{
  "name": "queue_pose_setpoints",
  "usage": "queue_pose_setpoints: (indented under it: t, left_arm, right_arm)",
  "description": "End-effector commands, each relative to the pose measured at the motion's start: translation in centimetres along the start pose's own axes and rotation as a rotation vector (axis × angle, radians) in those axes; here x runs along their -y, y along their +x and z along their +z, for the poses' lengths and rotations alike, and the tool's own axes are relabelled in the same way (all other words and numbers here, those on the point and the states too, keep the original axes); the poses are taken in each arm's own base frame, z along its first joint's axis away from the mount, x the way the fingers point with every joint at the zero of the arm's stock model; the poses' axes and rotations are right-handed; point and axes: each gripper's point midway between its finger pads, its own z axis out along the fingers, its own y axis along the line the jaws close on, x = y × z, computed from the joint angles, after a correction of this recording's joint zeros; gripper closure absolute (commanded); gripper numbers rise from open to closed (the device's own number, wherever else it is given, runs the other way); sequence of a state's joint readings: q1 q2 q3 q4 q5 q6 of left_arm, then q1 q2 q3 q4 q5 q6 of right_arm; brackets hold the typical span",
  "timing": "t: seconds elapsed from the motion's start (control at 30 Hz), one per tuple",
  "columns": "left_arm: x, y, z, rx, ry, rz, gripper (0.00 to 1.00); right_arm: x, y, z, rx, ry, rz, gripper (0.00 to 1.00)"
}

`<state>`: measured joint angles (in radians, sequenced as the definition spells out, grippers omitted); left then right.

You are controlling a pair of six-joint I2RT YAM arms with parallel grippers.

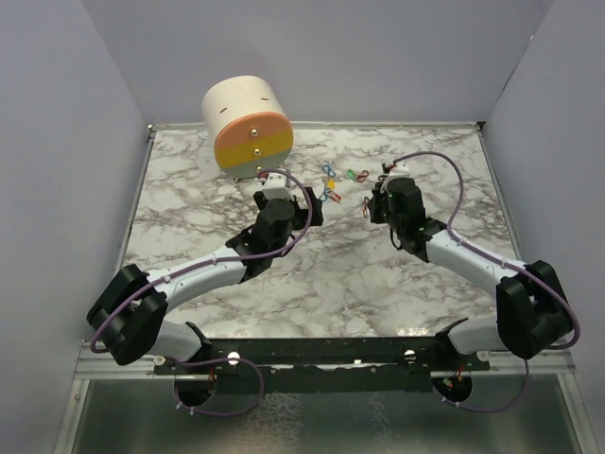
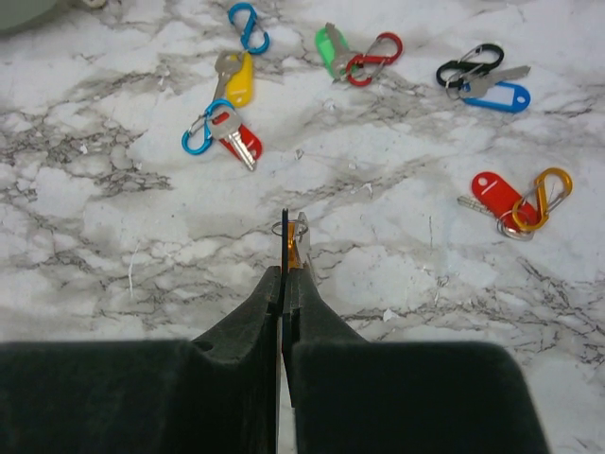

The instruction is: Put the keys on the keyring

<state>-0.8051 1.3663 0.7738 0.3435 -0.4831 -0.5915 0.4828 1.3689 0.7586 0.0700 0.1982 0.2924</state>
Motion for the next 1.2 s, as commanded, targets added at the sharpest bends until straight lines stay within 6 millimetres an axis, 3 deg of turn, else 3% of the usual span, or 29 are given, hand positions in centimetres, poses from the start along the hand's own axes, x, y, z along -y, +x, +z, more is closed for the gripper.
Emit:
queue_pose_setpoints:
  t: [0.0,0.5,1.17]
  left_arm:
    - [-0.5,-1.1,-0.6,0.030,-0.012,0.001,0.01]
    - [-1.0,-1.4,-1.0,0.038,-0.017,0.006,0.01]
    - [-1.1,-1.0,-0.6,0.025,-0.020,0.009,0.01]
  right_arm:
    - [0.7,-2.7,0.9,0.064,0.045,-0.008,0.99]
    - [1.4,-2.2,3.4,0.035,0.059,-0.009,0.99]
    - [2.0,-2.1,5.2,0.018,0.062,-0.005,0.99]
